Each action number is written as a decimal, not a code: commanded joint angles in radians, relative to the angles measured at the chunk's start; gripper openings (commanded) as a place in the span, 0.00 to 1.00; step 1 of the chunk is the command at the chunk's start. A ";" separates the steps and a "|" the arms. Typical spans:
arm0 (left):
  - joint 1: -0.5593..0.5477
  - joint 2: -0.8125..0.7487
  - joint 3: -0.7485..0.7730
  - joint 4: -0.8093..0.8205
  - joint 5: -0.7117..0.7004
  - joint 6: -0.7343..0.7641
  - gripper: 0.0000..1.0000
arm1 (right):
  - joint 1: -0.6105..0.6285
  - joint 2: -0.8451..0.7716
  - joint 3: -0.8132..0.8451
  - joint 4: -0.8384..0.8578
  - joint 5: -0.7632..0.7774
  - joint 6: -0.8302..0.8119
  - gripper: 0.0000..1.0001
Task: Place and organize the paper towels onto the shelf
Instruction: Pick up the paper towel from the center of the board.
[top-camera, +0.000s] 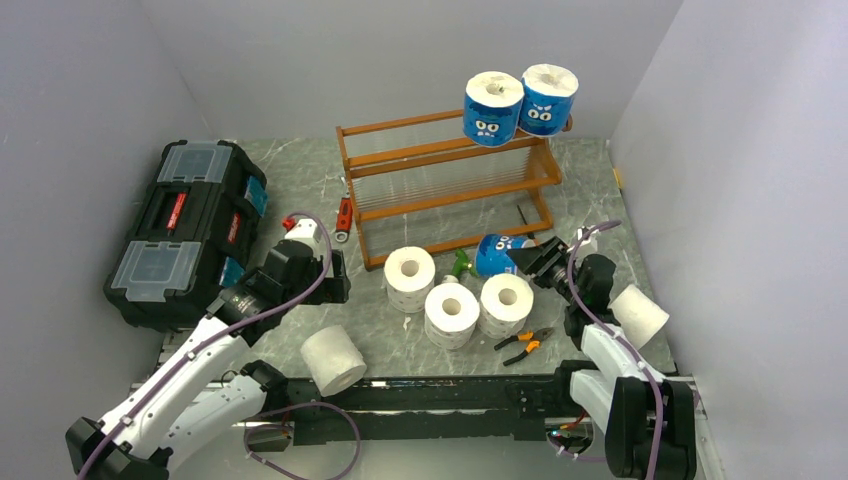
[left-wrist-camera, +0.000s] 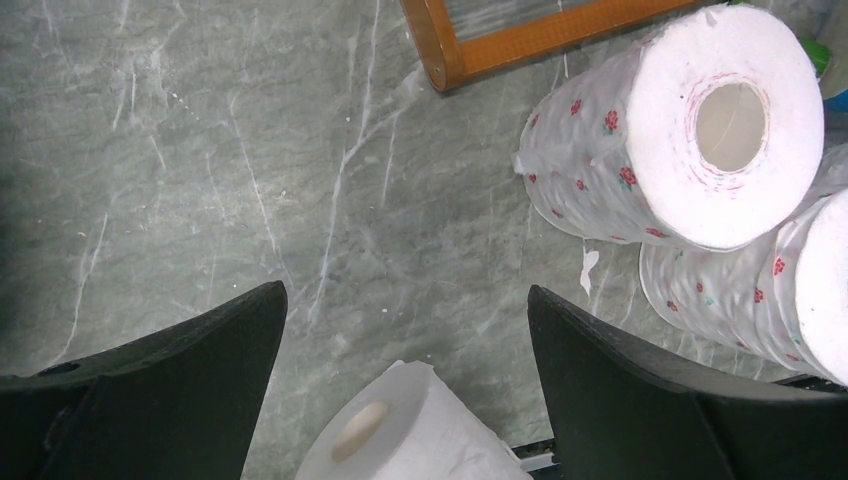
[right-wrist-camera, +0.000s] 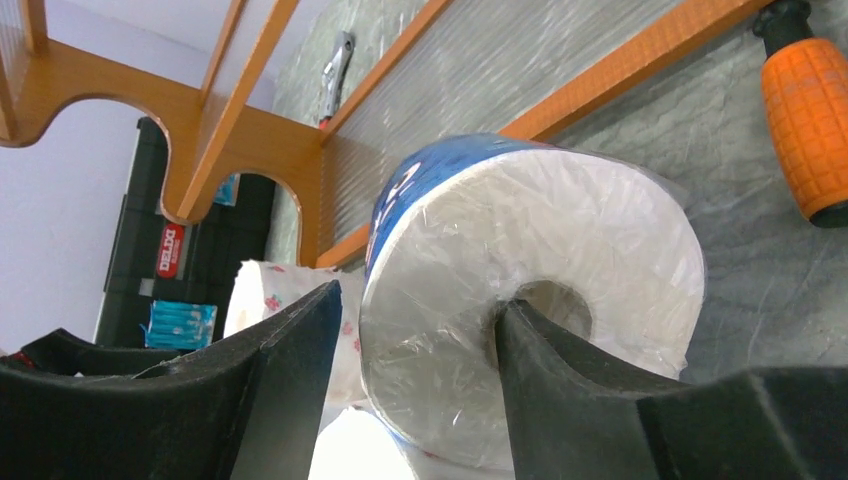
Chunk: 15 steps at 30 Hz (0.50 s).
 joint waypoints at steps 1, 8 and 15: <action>0.004 -0.019 0.015 0.019 -0.013 -0.007 0.96 | 0.002 0.039 0.034 0.053 -0.050 -0.004 0.61; 0.004 -0.030 0.012 0.017 -0.014 -0.010 0.96 | 0.002 0.033 0.043 0.048 -0.063 -0.007 0.48; 0.004 -0.039 0.020 0.018 -0.017 -0.006 0.96 | 0.002 -0.101 0.109 -0.067 -0.028 -0.015 0.36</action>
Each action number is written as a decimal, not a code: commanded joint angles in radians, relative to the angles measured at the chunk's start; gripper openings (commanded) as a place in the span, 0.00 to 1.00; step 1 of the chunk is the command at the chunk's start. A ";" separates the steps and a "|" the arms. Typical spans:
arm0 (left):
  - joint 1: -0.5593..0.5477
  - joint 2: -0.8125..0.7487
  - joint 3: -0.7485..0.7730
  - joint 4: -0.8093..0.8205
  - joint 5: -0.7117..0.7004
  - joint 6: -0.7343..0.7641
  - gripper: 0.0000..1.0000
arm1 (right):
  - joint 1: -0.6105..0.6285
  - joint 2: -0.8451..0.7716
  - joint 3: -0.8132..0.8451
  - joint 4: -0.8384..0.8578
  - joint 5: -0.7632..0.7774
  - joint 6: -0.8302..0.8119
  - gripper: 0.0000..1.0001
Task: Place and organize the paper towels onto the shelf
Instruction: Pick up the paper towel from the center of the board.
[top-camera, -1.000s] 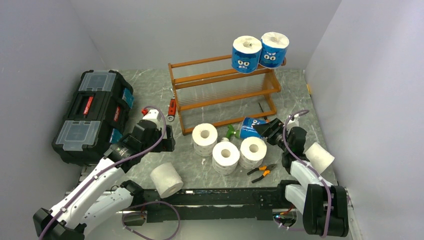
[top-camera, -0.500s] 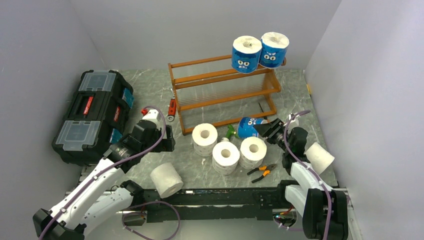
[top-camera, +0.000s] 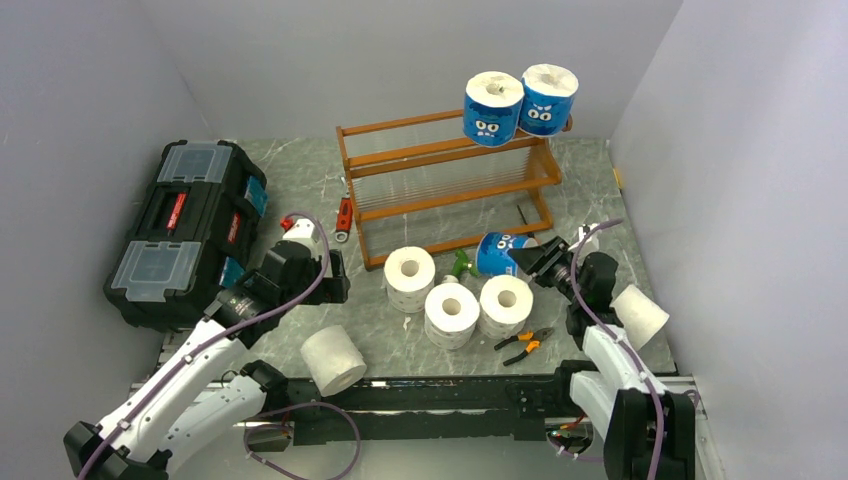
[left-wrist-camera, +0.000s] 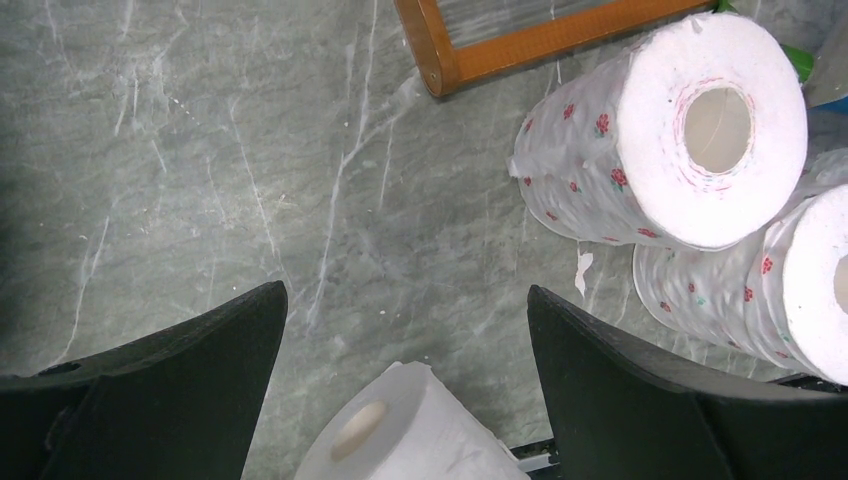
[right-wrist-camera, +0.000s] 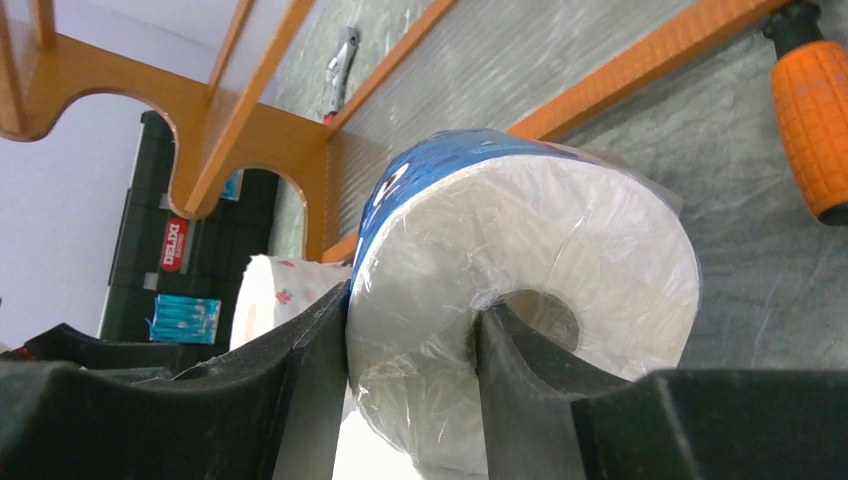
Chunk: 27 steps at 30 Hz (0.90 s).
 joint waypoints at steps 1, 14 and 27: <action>0.004 -0.023 0.023 0.017 -0.017 -0.005 0.96 | 0.004 -0.109 0.104 -0.028 -0.006 -0.011 0.36; 0.003 -0.121 0.132 0.016 0.016 -0.019 0.97 | 0.049 -0.336 0.191 -0.180 -0.038 0.037 0.32; 0.003 -0.231 0.093 0.372 0.379 -0.141 0.99 | 0.316 -0.320 0.249 0.227 -0.263 0.158 0.35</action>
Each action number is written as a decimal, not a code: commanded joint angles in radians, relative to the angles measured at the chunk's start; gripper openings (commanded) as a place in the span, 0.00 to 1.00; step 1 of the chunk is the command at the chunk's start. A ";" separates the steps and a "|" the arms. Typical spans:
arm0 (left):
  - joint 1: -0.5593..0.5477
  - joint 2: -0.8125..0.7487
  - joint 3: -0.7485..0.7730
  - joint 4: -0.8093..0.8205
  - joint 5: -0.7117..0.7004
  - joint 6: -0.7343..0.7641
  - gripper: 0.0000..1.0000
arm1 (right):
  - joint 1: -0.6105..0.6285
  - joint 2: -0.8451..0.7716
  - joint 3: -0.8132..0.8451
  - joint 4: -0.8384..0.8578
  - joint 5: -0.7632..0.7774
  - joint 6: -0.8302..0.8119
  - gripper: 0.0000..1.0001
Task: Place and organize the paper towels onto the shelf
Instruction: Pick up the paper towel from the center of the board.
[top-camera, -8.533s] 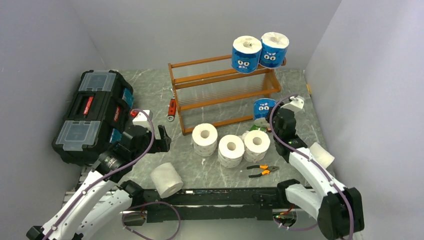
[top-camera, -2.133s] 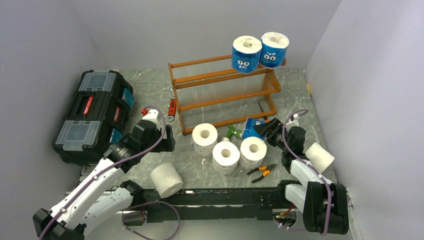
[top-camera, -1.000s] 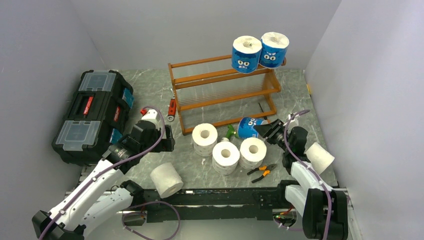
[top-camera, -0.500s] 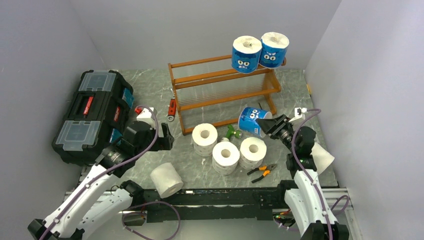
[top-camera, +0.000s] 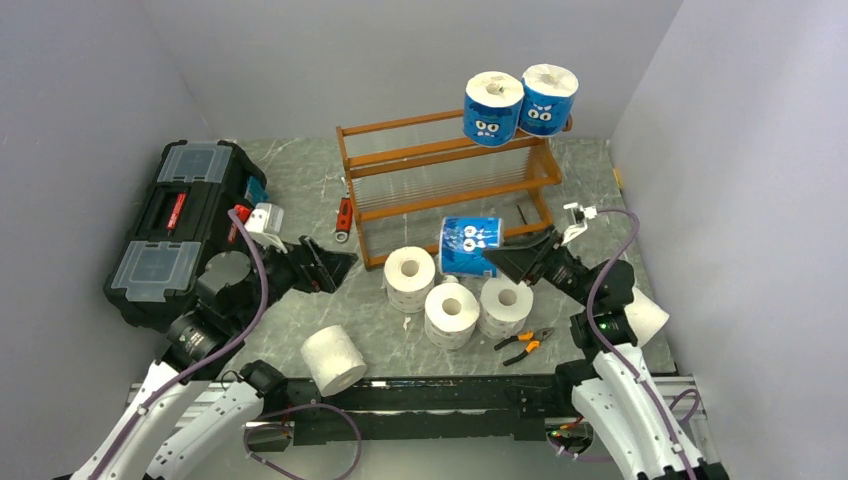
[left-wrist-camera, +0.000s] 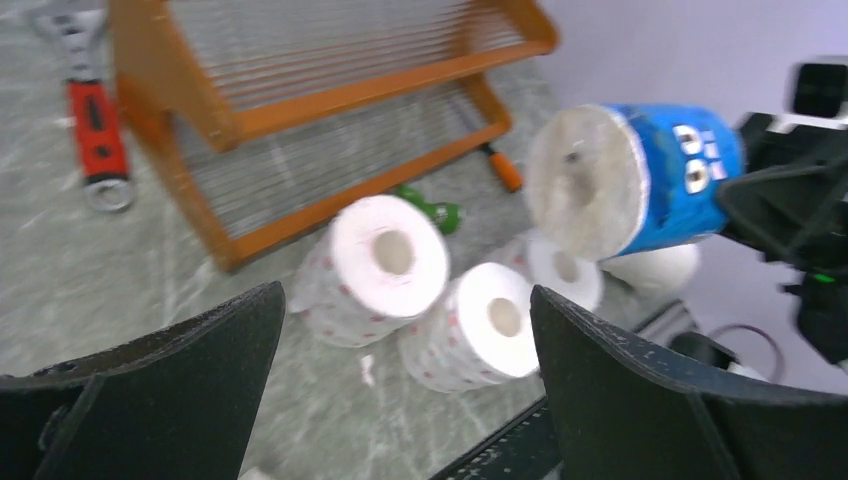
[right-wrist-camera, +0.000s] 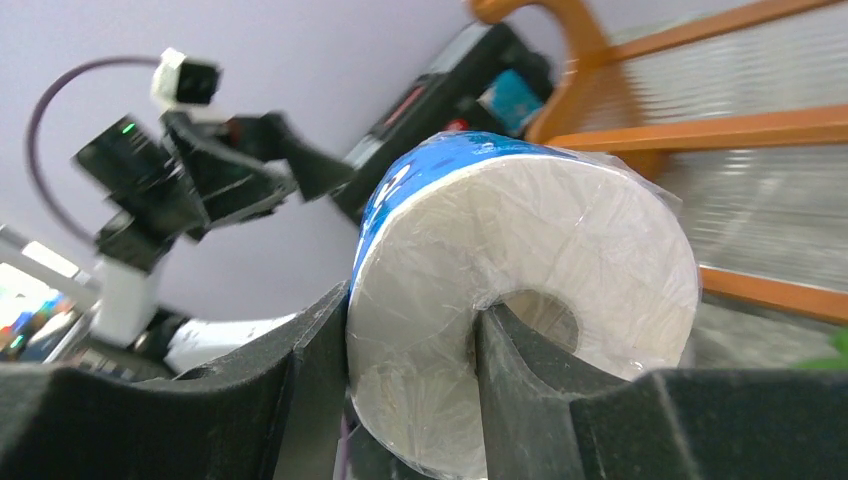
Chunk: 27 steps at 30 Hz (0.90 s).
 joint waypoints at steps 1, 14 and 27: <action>0.003 -0.006 -0.033 0.249 0.251 -0.108 0.99 | 0.120 0.043 0.046 0.312 -0.069 0.069 0.35; 0.003 0.030 -0.176 0.722 0.502 -0.308 0.99 | 0.316 0.126 0.022 0.557 0.064 0.099 0.36; -0.062 0.141 -0.177 0.879 0.533 -0.348 0.99 | 0.351 0.180 -0.025 0.735 0.133 0.179 0.36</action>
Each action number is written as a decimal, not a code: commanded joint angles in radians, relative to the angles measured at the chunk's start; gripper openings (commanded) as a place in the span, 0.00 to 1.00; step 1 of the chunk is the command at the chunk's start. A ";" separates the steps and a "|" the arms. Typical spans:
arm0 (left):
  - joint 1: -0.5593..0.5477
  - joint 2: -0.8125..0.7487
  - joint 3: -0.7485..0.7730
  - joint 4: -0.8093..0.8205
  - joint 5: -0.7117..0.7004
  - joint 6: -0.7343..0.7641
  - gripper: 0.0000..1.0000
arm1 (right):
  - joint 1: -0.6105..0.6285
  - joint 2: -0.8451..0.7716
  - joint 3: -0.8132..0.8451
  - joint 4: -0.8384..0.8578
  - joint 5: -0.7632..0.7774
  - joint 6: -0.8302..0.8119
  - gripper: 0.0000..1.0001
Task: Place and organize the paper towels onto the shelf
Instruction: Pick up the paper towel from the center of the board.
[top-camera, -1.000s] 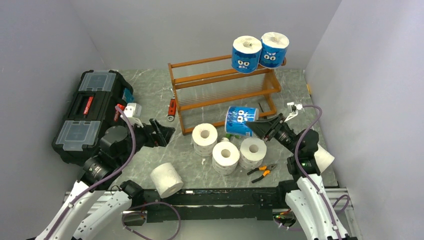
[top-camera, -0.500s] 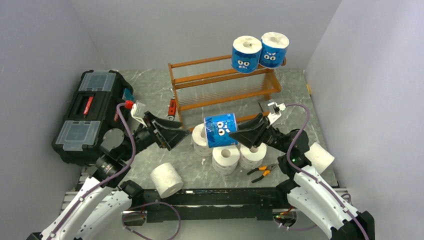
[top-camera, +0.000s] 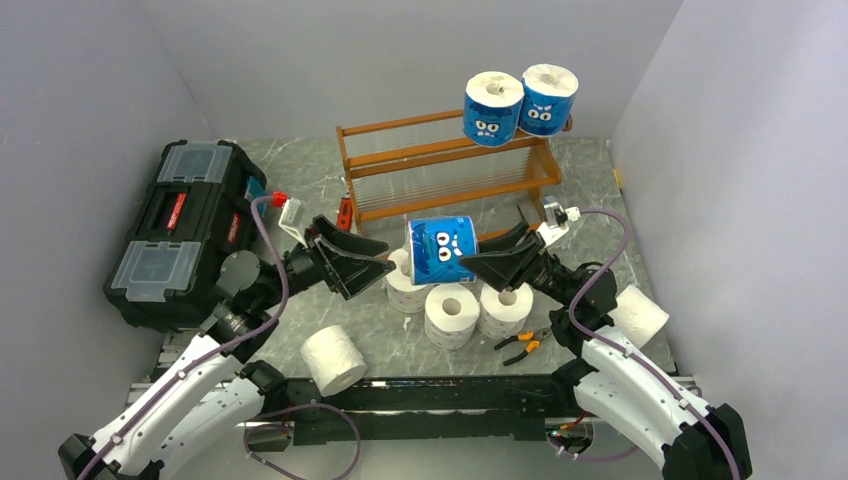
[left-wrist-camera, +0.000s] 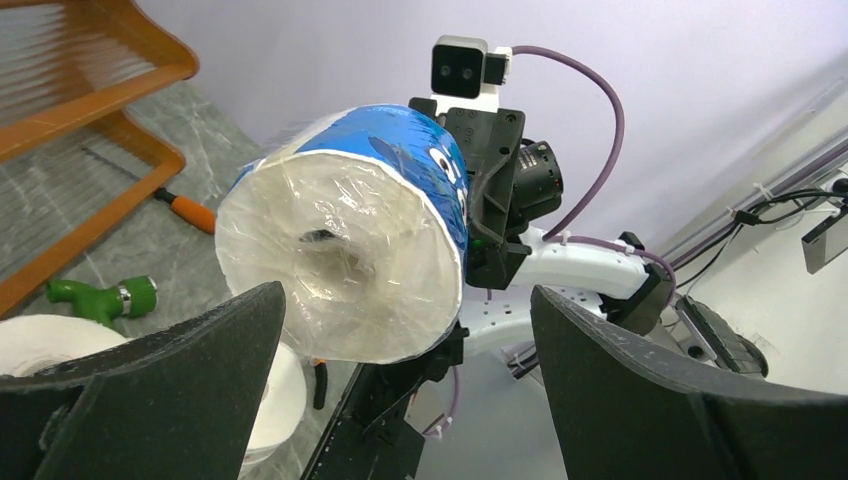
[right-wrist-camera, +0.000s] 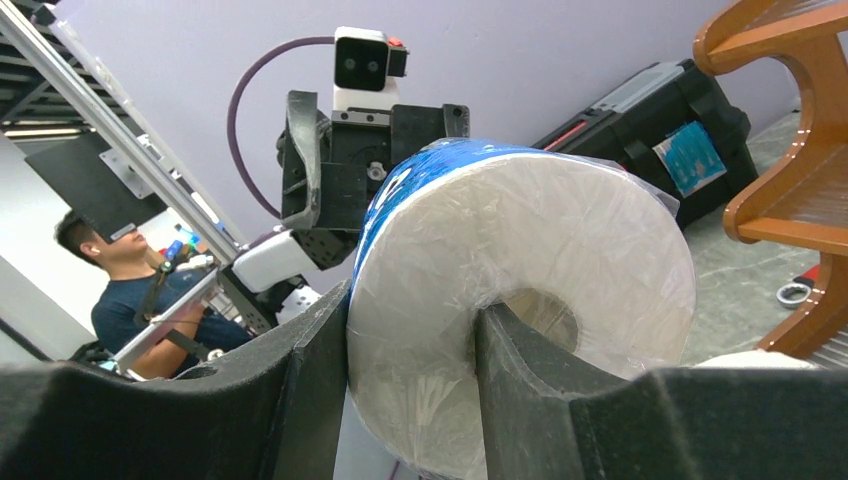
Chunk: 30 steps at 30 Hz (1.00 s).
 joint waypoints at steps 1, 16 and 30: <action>-0.031 0.039 0.020 0.107 0.024 -0.018 0.99 | 0.021 0.004 0.003 0.184 0.057 0.035 0.36; -0.095 0.113 0.055 0.130 0.015 -0.006 0.99 | 0.052 0.011 -0.022 0.199 0.093 0.025 0.35; -0.151 0.164 0.066 0.158 0.011 -0.007 0.89 | 0.065 0.021 -0.036 0.214 0.105 0.031 0.36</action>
